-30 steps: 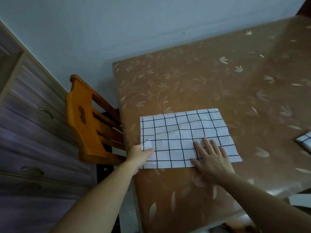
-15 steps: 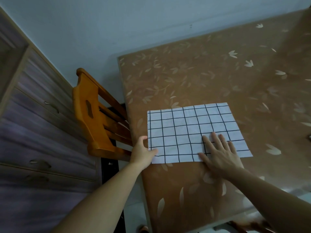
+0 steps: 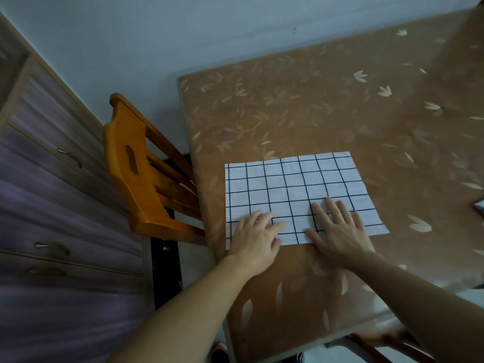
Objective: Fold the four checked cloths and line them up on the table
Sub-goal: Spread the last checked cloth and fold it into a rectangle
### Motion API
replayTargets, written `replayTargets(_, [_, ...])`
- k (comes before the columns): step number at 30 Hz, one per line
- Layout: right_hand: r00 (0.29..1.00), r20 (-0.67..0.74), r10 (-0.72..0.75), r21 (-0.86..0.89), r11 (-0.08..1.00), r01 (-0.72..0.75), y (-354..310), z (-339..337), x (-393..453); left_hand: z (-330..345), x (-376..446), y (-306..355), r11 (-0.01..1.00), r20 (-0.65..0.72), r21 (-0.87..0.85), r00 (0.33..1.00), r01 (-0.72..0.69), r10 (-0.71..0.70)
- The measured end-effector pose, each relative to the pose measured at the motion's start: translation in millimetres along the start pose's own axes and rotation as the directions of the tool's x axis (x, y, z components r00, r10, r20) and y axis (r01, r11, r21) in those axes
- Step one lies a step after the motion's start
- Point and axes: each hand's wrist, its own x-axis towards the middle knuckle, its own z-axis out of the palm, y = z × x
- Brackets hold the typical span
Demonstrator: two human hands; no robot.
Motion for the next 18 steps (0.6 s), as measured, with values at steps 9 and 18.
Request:
replayTargets(9, [0.92, -0.335, -0.206, -0.059, 0.979, 0.198, -42, 17, -7, 21, 5, 5, 0.995, 0.048, 0.077, 0.997, 0.063, -0.067])
replayTargets(18, [0.891, -0.375, -0.257, -0.151, 0.965, 0.215, -12, 28, -8, 26, 5, 4, 0.991, 0.062, 0.11, 0.995, 0.074, -0.081])
